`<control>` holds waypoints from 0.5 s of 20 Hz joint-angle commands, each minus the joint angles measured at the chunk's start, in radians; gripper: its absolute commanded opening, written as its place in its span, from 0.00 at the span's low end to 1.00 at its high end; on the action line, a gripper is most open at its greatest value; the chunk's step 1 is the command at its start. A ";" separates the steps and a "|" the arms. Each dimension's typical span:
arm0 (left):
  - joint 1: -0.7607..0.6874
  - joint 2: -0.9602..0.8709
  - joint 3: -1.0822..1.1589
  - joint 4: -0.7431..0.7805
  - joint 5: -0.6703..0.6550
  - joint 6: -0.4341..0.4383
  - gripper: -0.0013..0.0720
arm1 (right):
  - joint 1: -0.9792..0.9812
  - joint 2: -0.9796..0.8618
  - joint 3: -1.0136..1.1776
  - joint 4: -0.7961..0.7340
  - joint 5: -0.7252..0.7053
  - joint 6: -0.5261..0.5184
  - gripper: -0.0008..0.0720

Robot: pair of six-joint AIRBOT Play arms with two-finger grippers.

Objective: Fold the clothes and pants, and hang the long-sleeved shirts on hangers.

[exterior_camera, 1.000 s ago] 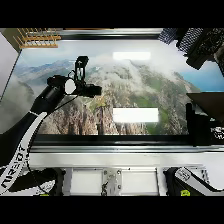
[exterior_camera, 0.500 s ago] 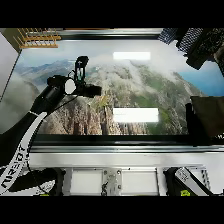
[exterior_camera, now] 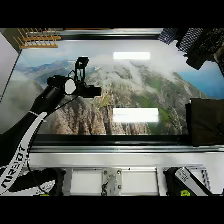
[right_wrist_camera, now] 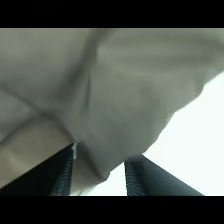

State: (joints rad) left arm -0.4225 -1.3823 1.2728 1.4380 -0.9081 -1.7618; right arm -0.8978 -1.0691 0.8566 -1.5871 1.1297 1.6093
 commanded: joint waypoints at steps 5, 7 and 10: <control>0.030 0.068 -0.042 0.001 0.029 -0.022 0.03 | 0.011 0.114 0.010 0.014 -0.006 -0.028 0.76; 0.041 0.142 -0.126 0.000 0.073 -0.046 0.03 | 0.055 0.238 0.010 0.080 -0.089 -0.071 0.76; 0.035 0.210 -0.235 -0.002 0.105 -0.046 0.03 | 0.203 0.340 0.009 0.293 -0.119 -0.167 0.76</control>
State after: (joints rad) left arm -0.3885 -1.2350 1.1244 1.4387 -0.8452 -1.7935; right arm -0.7971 -0.8238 0.8646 -1.4727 1.0626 1.5333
